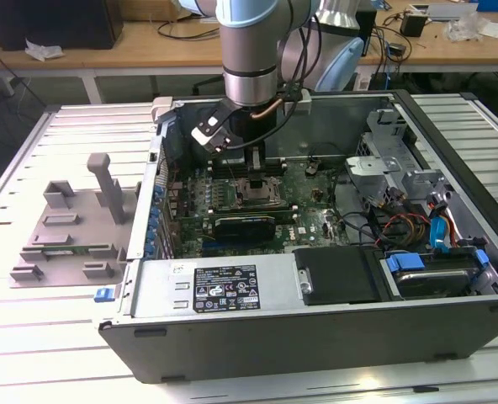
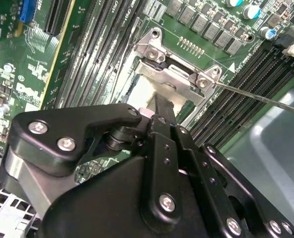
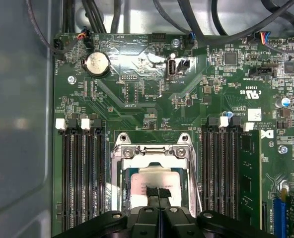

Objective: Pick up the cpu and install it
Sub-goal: 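Close the cpu cover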

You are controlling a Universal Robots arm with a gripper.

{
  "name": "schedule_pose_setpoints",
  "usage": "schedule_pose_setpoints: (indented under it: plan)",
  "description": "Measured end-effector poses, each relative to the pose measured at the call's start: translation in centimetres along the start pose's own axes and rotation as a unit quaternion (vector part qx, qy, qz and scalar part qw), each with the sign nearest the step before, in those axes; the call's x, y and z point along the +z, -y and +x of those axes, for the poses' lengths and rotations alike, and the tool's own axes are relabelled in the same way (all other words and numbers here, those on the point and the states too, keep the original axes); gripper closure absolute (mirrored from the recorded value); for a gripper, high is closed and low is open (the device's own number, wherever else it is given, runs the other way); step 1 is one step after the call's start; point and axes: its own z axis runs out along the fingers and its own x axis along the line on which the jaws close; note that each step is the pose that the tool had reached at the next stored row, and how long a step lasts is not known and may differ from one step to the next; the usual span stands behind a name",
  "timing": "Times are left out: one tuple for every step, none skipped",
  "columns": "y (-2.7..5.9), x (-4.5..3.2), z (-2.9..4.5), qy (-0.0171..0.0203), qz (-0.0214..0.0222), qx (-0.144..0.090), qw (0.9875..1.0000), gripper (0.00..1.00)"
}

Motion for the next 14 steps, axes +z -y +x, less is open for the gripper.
schedule_pose_setpoints:
  plan:
    - [0.0,0.0,0.0,0.0,0.0,0.0,1.0,0.89]
    - [0.0,0.0,0.0,0.0,0.0,0.0,1.0,0.89]
    - [0.0,-0.01,0.0,0.0001,0.0001,0.0,1.0,0.89]
    - [0.0,-0.01,0.0,0.0,0.0,-0.001,1.0,0.89]
    - [0.01,-0.01,-0.01,-0.0005,-0.0004,-0.013,0.9999,0.89]
    - [0.0,0.0,0.0,-0.0018,-0.0014,-0.038,0.9993,0.89]
    - [0.01,0.01,0.0,-0.0027,-0.0021,-0.056,0.9984,0.89]
    - [0.01,0.01,0.0,-0.0034,-0.0026,-0.068,0.9977,0.89]
    - [0.01,0.02,0.0,-0.0039,-0.003,-0.077,0.997,0.89]
    - [0.01,0.03,0.0,-0.0046,-0.0035,-0.091,0.9959,0.89]
    - [0.01,0.05,0.0,-0.0056,-0.0043,-0.111,0.9938,0.89]
    - [0.01,0.06,0.0,-0.0065,-0.005,-0.129,0.9917,0.89]
    - [0.01,0.08,0.0,-0.0074,-0.0057,-0.144,0.9895,0.89]
    - [0.01,0.09,0.0,-0.0078,-0.006,-0.153,0.9882,0.89]
